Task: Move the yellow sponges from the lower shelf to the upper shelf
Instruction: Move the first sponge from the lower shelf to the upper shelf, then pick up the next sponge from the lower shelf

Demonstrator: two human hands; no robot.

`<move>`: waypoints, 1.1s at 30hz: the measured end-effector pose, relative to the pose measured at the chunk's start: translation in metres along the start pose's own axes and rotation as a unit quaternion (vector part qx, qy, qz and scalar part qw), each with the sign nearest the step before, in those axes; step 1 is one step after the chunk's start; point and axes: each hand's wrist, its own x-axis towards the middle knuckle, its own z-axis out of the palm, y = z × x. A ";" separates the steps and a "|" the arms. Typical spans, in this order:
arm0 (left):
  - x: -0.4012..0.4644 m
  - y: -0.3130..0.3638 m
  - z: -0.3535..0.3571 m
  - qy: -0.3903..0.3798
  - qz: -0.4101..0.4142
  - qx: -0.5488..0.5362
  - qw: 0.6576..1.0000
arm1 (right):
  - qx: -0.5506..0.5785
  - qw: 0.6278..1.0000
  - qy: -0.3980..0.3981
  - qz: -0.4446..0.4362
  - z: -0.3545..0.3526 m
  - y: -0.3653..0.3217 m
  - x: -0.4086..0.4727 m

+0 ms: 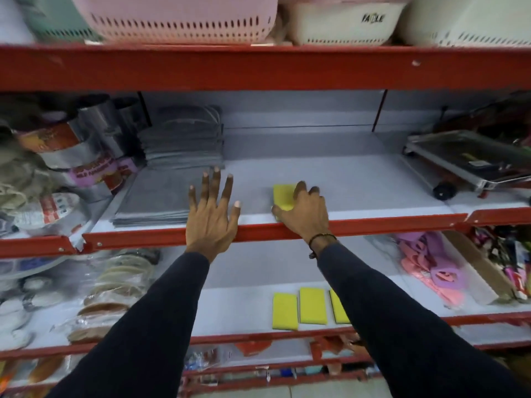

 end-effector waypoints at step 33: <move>0.015 -0.007 0.004 -0.006 0.072 0.045 0.996 | 0.006 0.966 -0.114 -0.230 0.146 0.053 -0.139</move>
